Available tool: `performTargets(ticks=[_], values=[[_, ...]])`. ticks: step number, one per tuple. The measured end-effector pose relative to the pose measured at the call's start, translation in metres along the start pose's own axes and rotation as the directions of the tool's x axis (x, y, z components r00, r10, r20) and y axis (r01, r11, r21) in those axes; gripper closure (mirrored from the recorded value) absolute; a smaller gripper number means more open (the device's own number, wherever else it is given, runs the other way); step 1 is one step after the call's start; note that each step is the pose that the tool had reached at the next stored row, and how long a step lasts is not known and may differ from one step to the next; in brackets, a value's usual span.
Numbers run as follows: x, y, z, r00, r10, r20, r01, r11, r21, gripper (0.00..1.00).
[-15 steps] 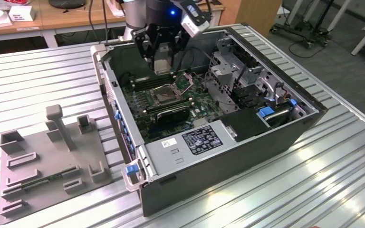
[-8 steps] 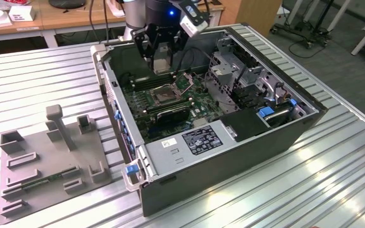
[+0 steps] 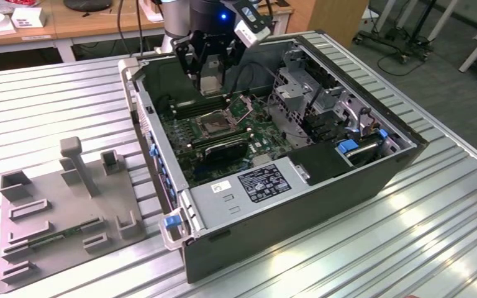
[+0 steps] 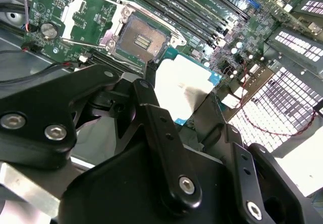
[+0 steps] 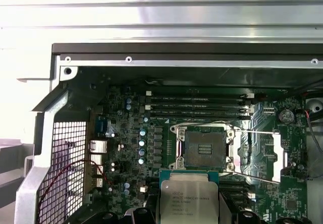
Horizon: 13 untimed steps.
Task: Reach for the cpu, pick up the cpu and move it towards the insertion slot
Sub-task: 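Pick up the cpu and move it towards the insertion slot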
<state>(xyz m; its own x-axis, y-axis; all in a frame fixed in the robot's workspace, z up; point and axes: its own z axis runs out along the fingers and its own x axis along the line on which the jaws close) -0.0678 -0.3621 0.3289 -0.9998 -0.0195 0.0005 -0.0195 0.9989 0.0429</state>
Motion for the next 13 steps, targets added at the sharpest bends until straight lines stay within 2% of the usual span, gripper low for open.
performTargets(ticks=[5,13], values=[[-0.0002,0.0001,0.0001,1.0,0.0,0.0,0.0,1.0,0.0,0.46],[-0.0057,0.0014,0.001,1.0,0.0,0.0,0.0,1.0,-0.0001,0.46]])
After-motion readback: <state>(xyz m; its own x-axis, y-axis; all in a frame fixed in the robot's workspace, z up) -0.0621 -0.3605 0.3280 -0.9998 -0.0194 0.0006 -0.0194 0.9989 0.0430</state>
